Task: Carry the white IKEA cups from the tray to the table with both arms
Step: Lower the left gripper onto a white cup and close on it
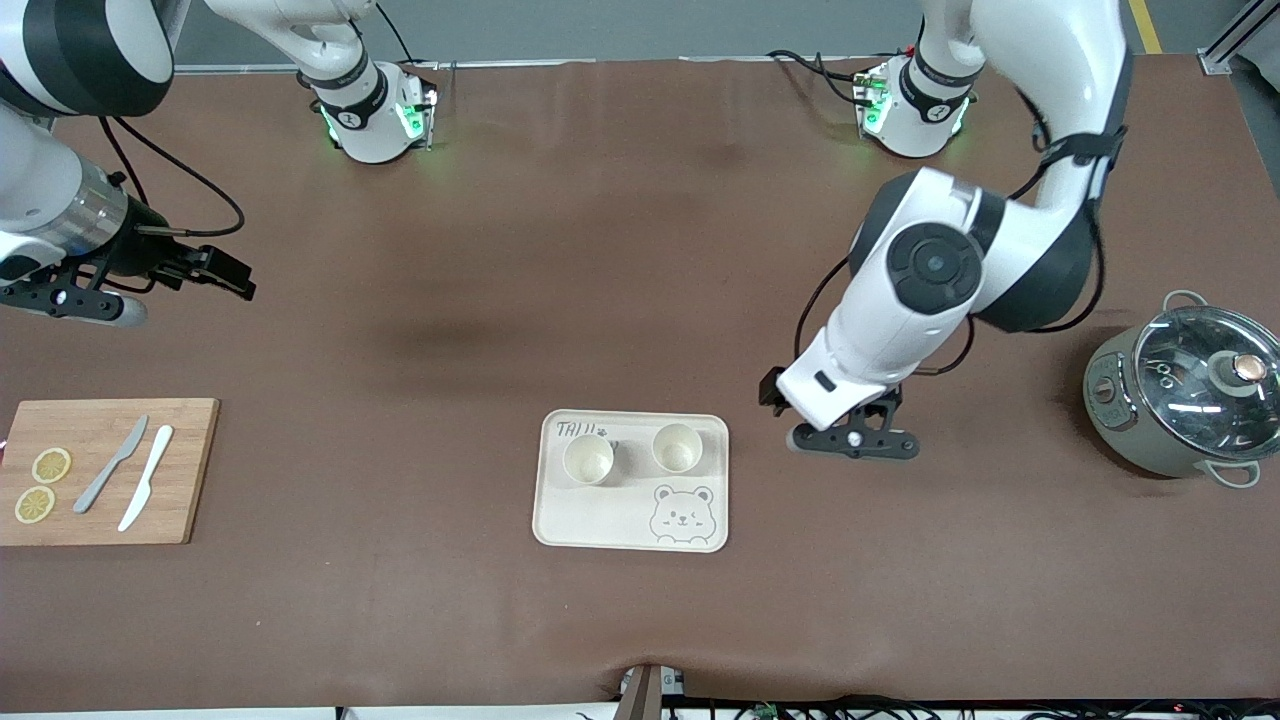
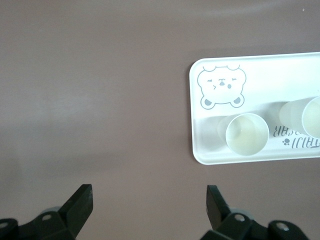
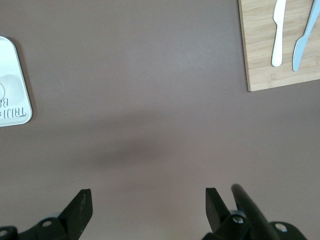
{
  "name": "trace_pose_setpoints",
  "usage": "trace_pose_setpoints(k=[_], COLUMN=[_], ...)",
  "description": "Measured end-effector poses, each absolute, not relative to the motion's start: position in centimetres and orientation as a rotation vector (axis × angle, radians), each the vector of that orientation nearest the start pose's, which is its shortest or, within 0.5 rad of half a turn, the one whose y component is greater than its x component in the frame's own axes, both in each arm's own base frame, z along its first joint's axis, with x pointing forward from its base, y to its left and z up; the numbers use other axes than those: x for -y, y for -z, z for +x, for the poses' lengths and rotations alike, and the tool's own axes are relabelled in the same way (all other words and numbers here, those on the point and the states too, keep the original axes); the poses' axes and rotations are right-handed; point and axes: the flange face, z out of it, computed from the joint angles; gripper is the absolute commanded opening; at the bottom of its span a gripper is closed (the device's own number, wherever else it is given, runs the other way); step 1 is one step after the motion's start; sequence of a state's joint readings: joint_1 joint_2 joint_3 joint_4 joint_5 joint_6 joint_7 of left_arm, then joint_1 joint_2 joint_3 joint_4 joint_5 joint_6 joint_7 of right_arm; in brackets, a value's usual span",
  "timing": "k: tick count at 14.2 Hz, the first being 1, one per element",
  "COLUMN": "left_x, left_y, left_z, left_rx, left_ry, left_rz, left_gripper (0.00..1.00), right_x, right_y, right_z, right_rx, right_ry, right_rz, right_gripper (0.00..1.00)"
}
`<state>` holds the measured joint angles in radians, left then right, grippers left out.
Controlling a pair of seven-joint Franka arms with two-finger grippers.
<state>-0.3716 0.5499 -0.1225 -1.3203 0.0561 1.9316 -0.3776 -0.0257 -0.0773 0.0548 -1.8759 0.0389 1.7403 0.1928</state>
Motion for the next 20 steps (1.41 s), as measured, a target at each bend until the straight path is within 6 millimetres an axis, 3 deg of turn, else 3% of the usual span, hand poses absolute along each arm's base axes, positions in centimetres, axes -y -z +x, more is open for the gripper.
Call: trace_pose_setpoints(k=[4,11,15,20], left_x=[35.1,41.6,43.4,44.3], left_y=[-37.4,-32.5,-30.4,-27.7], left_z=[65.4,63.9,64.2,64.3], left_rx=[-0.158,-0.174,-0.177,-0.182], left_ry=[0.077,0.104,0.125,0.15], left_rz=[-3.18,-3.165,-3.176,-3.173], left_gripper=[1.0,1.0,1.0,1.0], right_x=[-2.0,-2.0,-2.0,-2.0], right_y=[-53.6,-53.6,-53.6,-53.6], right_z=[53.2,53.2,53.2,53.2], right_rx=[-0.266,-0.265,-0.265,-0.265], right_ry=[-0.097,-0.097,-0.097,-0.098], right_rz=[-3.102,-3.102,-3.102,-3.102], right_gripper=[1.0,1.0,1.0,1.0])
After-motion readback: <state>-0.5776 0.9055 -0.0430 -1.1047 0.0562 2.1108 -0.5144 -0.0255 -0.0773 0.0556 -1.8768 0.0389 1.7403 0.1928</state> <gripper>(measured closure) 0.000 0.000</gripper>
